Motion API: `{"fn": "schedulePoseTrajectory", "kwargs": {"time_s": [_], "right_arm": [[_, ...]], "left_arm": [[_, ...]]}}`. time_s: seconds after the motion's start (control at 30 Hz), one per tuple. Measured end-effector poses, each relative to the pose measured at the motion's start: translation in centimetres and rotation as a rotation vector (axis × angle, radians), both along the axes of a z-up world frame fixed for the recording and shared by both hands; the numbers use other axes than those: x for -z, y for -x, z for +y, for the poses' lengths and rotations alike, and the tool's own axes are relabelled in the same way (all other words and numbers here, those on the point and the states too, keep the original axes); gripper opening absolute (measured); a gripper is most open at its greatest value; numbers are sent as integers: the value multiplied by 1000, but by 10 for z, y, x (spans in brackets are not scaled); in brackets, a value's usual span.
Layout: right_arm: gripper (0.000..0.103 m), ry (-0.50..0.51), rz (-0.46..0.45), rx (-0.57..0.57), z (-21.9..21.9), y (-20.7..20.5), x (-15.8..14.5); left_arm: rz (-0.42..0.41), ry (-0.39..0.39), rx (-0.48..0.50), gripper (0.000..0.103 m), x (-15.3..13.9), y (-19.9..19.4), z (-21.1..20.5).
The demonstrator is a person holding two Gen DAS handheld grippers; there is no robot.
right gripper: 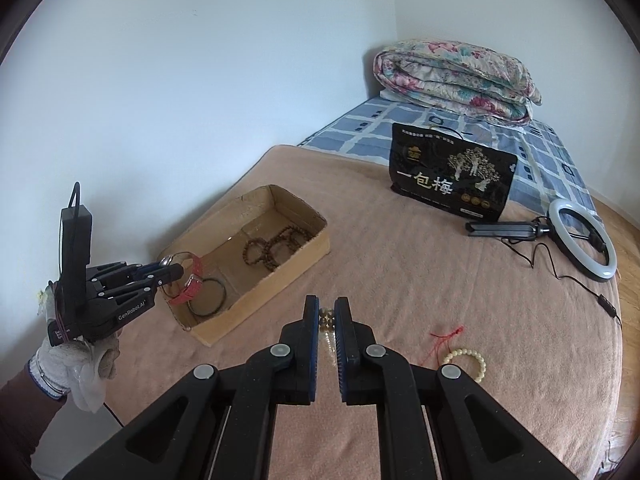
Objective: Organize jewelry
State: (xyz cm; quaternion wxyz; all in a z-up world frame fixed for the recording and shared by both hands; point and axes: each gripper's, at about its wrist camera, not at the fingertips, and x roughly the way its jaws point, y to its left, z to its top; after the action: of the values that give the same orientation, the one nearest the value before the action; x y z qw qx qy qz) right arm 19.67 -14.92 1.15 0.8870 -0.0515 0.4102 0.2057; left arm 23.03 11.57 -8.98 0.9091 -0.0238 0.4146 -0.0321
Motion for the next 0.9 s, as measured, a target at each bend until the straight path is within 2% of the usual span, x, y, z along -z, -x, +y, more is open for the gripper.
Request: {"fn": "schedulePoseTrajectory", "kwargs": {"time_s": [0.43,0.9], "right_arm": [[5,-12,-6,-78,69,-28,-2],[5,-50,23,-123,116,-55,12]], "left_arm": [[24,4,-56,11,17,-11,42],[45,5,-63,11,32,-40,52]]}}
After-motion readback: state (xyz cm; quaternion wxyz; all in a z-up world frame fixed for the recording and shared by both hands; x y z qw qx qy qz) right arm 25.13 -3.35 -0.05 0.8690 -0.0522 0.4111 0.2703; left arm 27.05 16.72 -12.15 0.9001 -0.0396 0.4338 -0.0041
